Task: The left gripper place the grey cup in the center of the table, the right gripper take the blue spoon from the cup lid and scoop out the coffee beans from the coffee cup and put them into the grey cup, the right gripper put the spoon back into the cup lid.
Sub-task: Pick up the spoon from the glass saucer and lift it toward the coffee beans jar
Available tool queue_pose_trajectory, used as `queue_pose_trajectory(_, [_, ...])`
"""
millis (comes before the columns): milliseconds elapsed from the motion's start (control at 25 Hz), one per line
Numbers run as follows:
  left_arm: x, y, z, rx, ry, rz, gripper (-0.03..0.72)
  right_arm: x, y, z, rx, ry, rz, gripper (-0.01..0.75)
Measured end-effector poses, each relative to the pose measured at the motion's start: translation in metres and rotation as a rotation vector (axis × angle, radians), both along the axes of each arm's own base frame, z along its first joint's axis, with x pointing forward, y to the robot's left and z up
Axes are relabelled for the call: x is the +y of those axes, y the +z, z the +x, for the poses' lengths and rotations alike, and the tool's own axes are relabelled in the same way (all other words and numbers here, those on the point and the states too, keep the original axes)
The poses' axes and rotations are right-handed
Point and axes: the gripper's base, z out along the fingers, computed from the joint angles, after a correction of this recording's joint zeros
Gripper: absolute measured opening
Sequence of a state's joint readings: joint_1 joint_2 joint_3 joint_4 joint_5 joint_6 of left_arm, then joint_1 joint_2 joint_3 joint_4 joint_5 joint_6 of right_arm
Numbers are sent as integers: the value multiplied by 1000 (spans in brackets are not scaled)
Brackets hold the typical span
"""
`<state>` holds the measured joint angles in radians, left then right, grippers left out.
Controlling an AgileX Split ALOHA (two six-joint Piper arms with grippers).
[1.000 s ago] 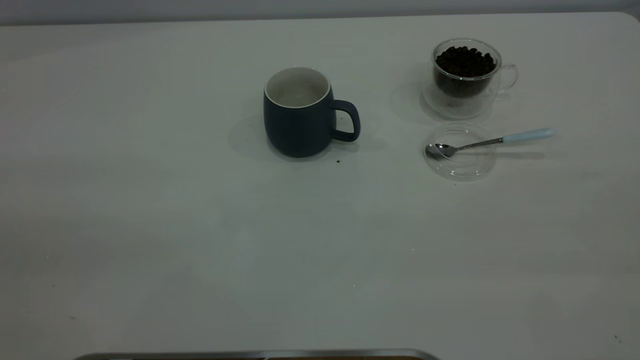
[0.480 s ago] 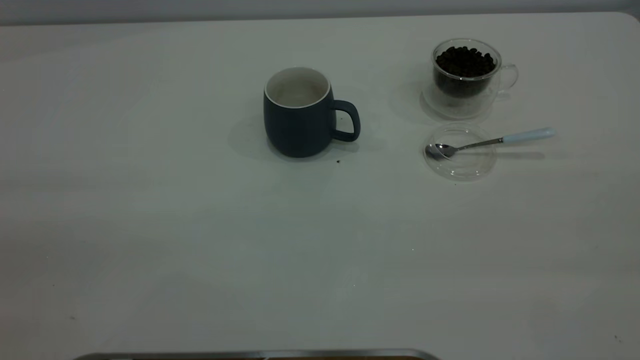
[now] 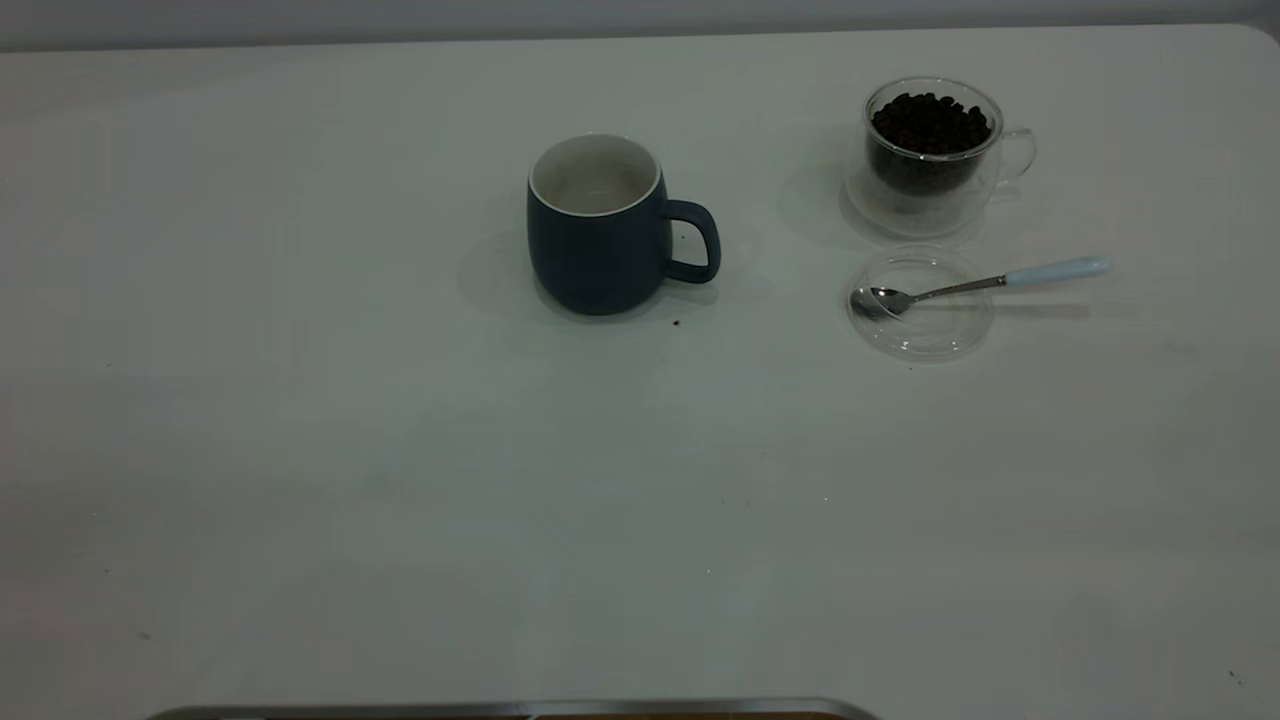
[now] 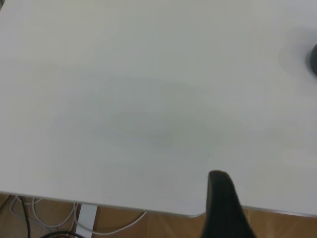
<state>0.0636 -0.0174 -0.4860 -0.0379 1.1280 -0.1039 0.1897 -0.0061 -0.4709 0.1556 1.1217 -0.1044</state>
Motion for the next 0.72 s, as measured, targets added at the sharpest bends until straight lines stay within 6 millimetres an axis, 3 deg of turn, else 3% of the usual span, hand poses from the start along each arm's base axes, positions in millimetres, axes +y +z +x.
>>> queue_pose_trajectory(480, [0, 0, 0, 0, 0, 0, 514, 0, 0, 0, 9, -13, 30, 244])
queue_pose_trajectory(600, [0, 0, 0, 0, 0, 0, 514, 2, 1, 2, 20, -11, 53, 291])
queue_pose_trajectory(720, [0, 0, 0, 0, 0, 0, 514, 4, 6, 10, 44, -15, 50, 395])
